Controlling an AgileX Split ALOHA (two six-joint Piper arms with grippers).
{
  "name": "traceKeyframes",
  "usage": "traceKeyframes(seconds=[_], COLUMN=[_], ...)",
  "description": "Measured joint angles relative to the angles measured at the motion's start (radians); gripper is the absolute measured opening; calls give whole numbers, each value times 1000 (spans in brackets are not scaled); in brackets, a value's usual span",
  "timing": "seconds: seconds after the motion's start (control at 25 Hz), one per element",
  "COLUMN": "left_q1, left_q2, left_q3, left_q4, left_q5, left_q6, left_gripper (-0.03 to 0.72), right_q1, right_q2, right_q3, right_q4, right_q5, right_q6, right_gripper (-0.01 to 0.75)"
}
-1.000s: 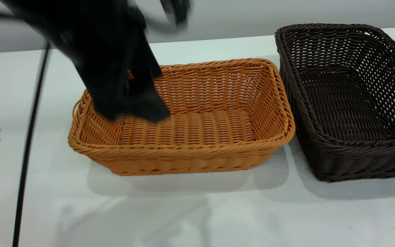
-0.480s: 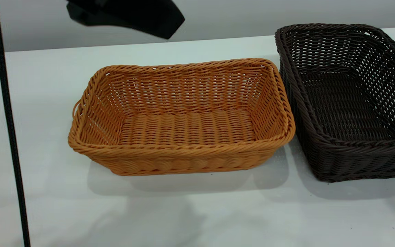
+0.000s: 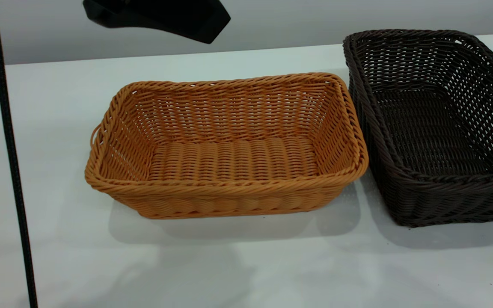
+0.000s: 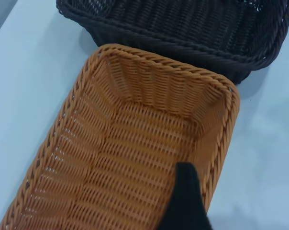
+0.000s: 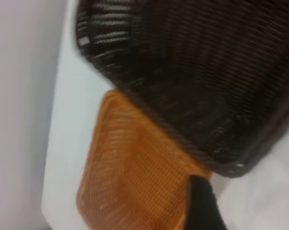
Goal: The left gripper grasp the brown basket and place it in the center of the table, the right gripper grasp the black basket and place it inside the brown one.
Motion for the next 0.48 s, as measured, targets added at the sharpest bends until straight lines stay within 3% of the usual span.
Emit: traceKeyframes(seconds=[0.32,0.48], left_q1=[0,0], left_q2=[0,0], left_q3=[0,0], left_q4=[-3,-4], left_q5=[4,14], left_q6=[0,0], left_gripper=[503,503], right_q1=[0,57], right_q2=[121,174], right_q3=[39,38], right_q4=[44,63], right_q5=[-54,-70], right_q6=[12,4], right_gripper=[411,411])
